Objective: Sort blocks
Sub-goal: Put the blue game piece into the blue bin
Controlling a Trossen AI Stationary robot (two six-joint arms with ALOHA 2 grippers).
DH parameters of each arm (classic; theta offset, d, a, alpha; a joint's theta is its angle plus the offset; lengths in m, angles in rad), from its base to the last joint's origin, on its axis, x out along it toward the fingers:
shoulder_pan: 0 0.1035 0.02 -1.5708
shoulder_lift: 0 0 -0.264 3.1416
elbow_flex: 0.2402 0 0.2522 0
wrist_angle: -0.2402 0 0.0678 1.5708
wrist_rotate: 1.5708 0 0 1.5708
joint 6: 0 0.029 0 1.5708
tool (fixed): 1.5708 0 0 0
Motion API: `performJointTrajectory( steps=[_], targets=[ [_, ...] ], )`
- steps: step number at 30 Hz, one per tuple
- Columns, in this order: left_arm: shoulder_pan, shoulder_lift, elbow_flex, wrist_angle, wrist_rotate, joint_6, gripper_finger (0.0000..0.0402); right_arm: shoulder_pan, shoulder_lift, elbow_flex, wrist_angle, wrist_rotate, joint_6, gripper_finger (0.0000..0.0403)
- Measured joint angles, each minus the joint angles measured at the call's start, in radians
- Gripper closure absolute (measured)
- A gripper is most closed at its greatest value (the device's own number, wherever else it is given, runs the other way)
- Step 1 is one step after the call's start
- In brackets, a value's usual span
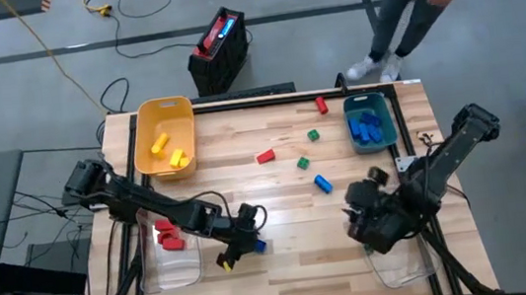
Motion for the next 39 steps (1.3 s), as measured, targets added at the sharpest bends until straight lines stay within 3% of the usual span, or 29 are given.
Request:
performJointTrajectory(
  steps=[10, 24, 29, 35, 39],
  targets=[
    [-0.007, 0.09, 0.053, -0.009, -0.001, -0.024, 0.0135, -0.136, 0.048, -0.002, 0.235, 0.026, -0.371, 0.0159],
    [0.002, 0.191, 0.056, -0.04, -0.035, -0.005, 0.0136, -0.159, 0.057, -0.003, 0.335, 0.024, -0.52, 0.0159],
    [0.002, 0.187, 0.054, -0.024, -0.038, -0.035, 0.0172, -0.159, 0.057, -0.003, 0.333, 0.024, -0.528, 0.0159],
    [0.001, 0.194, 0.054, -0.023, -0.037, -0.039, 0.0262, -0.16, 0.057, -0.003, 0.336, 0.024, -0.53, 0.0159],
    [0.007, 0.188, 0.054, -0.016, -0.081, -0.055, 0.0268, -0.159, 0.057, -0.003, 0.336, 0.024, -0.538, 0.0159]
  ],
)
